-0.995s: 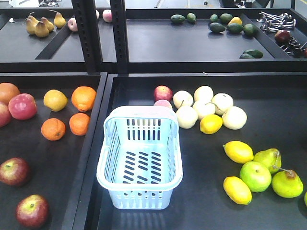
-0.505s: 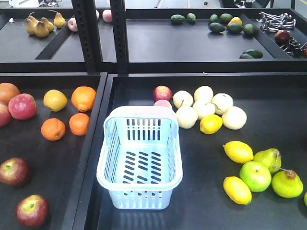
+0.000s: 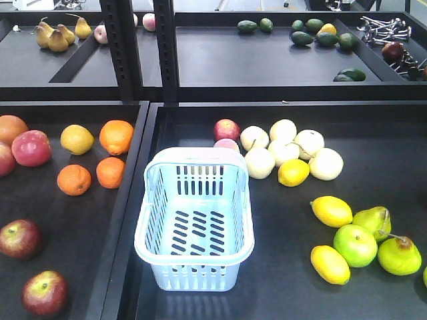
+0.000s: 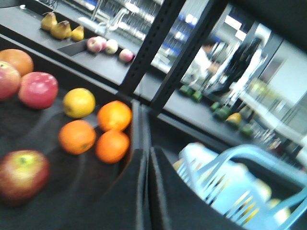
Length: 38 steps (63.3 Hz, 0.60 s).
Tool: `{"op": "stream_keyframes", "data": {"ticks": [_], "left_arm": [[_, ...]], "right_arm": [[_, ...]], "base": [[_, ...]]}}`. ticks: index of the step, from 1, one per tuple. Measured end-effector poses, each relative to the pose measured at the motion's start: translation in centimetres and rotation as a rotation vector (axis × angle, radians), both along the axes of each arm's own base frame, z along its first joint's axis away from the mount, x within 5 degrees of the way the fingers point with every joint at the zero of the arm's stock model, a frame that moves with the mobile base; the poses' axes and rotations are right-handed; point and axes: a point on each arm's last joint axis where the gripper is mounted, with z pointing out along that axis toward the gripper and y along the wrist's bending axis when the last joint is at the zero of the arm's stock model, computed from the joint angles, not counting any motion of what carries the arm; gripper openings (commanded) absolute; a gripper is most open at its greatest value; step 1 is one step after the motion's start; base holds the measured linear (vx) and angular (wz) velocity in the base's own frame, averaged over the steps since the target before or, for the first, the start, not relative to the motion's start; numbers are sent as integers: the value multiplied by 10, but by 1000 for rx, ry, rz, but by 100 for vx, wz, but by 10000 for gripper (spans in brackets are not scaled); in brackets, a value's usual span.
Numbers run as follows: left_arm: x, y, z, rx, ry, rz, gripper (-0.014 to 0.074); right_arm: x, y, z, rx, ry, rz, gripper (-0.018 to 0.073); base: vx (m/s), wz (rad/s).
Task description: Pick three apples into basket with both arms
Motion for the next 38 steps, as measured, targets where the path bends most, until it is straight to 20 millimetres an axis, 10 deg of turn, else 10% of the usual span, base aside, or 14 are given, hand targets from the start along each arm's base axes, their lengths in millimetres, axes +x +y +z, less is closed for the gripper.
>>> {"op": "stream_keyframes", "data": {"ticks": [38], "left_arm": [[-1,9,15,-414,-177,67,-6]], "right_arm": [[0,0,0,0,0,0,-4]], "base": [[0,0]]}}
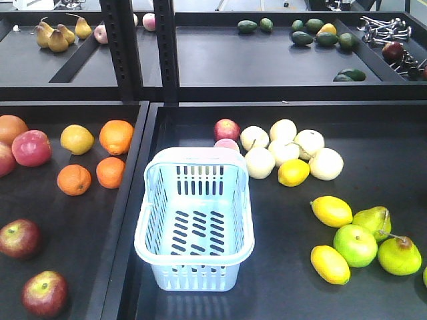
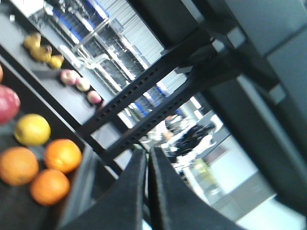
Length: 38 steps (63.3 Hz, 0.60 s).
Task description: Pick three apples into basket with both arms
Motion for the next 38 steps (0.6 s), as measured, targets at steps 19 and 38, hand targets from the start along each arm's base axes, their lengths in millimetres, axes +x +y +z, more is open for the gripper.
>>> {"op": "stream_keyframes", "data": {"ticks": [19,38], "left_arm": [[-5,-4,27,-479,-56,-128,-6],[-27,-9,87,-351,-194,-184,-6]], "right_arm": [[0,0,0,0,0,0,-4],[0,0,0,0,0,0,-4]], "base": [[0,0],[0,0]]}}
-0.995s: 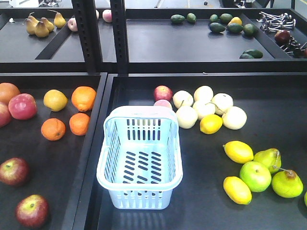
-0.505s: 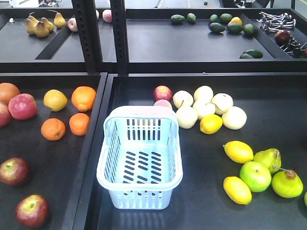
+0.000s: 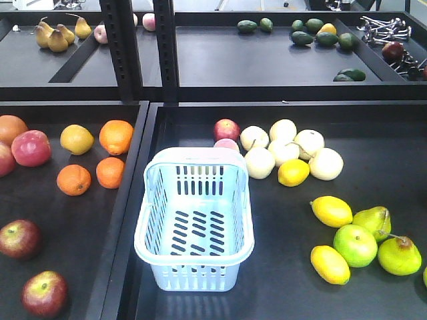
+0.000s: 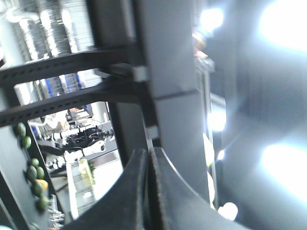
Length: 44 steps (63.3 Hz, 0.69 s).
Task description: Pick three apples into basket with both arms
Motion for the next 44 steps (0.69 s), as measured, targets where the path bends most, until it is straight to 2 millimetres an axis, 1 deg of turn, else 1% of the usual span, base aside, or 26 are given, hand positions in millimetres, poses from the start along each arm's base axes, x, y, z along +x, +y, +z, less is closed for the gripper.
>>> {"op": "stream_keyframes", "data": {"ticks": [11,19,26,33,44], "left_arm": [[-10,-6,21,183,-26,0,-6],[-9,-11,36,316,1,-16,-6],[-2,-17,52,470,33,-46,-6],[6,-23,71,631,29,-84,-6],[30,-35,94,846,-7,-183,-6]], "right_arm": [[0,0,0,0,0,0,-4],[0,0,0,0,0,0,-4],[0,0,0,0,0,0,-4],[0,0,0,0,0,0,-4],[0,0,0,0,0,0,-4]], "base": [[0,0],[0,0],[0,0],[0,0],[0,0]]}}
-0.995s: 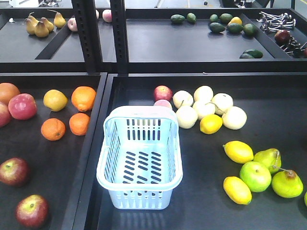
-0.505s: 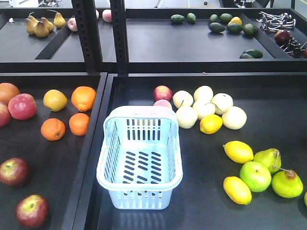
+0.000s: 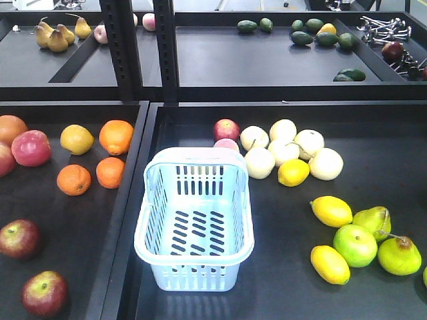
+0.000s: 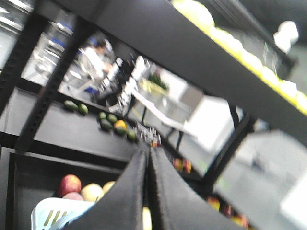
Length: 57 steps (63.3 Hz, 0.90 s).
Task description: Pick three apples into basket with both arms
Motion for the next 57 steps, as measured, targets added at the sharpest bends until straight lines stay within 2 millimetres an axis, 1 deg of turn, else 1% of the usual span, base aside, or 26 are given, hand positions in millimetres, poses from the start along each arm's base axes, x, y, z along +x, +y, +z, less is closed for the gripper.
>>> {"op": "stream_keyframes", "data": {"ticks": [10,14,18,26,32,36,42,46,53,57], "left_arm": [[33,-11,11,174,1,-129,-6],[50,-14,11,243,14,-164,-4],[63,-16,10,309,17,-195,1],[91,-18,9,402,30,-246,53],[112,-19,9,438,46,-272,141],[126,-20,10,461,51,-288,221],[148,-22,10,506,49,-325,369],[161,-24,12,534,40,-353,449],[186,-34,13,582,16,-411,546],[203,-40,10,608,21,-440,566]], "right_arm": [[0,0,0,0,0,0,-4],[0,0,0,0,0,0,-4],[0,0,0,0,0,0,-4],[0,0,0,0,0,0,-4],[0,0,0,0,0,0,-4],[0,0,0,0,0,0,-4],[0,0,0,0,0,0,-4],[0,0,0,0,0,0,-4],[0,0,0,0,0,0,-4],[0,0,0,0,0,0,-4]], "base": [[0,0],[0,0],[0,0],[0,0],[0,0],[0,0],[0,0],[0,0],[0,0],[0,0]]}}
